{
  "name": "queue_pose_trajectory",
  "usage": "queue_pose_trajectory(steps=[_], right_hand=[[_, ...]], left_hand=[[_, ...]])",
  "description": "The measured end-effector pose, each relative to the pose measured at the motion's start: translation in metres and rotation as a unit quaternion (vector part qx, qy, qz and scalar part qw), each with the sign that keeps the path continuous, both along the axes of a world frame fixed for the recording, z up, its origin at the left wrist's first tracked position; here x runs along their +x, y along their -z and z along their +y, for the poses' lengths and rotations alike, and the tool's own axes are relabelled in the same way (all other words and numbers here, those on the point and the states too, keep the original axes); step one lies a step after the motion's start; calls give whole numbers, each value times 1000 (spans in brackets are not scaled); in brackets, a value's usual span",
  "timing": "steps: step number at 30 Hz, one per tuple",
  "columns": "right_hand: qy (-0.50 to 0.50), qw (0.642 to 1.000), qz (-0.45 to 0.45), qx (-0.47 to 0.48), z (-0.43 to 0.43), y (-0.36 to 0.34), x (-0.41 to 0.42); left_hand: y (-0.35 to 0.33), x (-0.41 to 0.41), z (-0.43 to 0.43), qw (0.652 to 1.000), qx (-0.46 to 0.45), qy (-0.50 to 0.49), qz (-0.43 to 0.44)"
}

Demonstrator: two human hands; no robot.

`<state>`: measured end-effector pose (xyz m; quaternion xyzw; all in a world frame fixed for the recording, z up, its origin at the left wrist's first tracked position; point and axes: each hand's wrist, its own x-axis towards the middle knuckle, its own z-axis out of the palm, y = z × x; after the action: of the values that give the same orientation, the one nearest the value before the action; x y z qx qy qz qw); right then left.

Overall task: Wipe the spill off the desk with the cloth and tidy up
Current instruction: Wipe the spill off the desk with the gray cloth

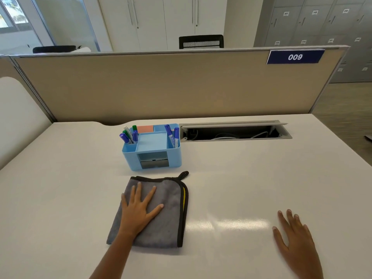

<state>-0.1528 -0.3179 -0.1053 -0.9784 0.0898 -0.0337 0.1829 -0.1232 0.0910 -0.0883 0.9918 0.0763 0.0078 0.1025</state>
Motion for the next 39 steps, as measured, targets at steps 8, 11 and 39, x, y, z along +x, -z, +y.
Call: queue_pose_trajectory(steps=[8, 11, 39], right_hand=[[3, 1000, -20, -2, 0, 0, 0], [2, 1000, -22, -4, 0, 1, 0], [4, 1000, -23, 4, -1, 3, 1]], left_hand=[[-5, -2, -11, 984, -64, -159, -54], [-4, -5, -13, 981, -42, -168, -88], [-7, -5, 2, 982, -2, -173, -77]])
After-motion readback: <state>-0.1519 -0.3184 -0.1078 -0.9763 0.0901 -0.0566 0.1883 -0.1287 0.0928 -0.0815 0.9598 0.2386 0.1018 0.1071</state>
